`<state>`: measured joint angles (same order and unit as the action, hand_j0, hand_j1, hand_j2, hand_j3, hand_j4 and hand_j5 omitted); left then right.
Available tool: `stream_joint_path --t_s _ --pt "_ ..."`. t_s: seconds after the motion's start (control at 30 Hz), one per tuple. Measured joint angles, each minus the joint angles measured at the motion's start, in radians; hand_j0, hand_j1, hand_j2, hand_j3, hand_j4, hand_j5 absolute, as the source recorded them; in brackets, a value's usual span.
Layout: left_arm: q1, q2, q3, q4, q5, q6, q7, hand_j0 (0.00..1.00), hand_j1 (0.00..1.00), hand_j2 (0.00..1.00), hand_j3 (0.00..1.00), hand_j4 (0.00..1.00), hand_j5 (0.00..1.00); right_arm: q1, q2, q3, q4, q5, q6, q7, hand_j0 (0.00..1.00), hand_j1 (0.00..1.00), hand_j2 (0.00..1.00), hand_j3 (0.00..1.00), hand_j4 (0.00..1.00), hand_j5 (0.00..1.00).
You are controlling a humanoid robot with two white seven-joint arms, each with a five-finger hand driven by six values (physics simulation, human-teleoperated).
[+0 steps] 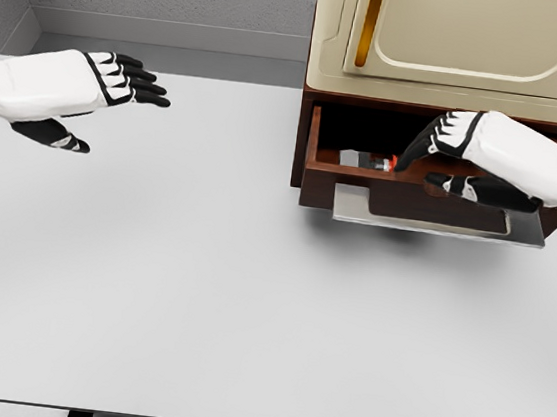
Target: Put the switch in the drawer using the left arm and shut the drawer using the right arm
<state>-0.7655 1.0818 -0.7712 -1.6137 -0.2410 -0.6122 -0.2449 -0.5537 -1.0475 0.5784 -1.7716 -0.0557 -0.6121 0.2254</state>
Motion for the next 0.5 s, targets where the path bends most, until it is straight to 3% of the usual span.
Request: stream_joint_path --t_s 0.23,0.33,0.5 --pt "0.000 -0.001 0.000 0.000 -0.001 0.000 0.000 1.00 1.00 1.00 1.00 1.00 1.00 -0.014 -0.024 0.014 0.001 -0.011 0.000 -0.003 0.62 0.62 0.62 0.62 0.62 0.62" --pt "0.000 0.001 0.000 0.001 -0.002 0.000 0.000 1.00 1.00 1.00 1.00 1.00 1.00 -0.166 -0.057 0.101 0.001 -0.015 0.001 -0.002 0.63 0.63 0.63 0.63 0.63 0.63" --pt "0.000 0.001 0.000 0.002 -0.002 0.000 0.000 1.00 1.00 1.00 1.00 1.00 1.00 -0.259 -0.100 0.246 0.001 -0.013 0.000 -0.004 0.63 0.63 0.63 0.63 0.63 0.63"
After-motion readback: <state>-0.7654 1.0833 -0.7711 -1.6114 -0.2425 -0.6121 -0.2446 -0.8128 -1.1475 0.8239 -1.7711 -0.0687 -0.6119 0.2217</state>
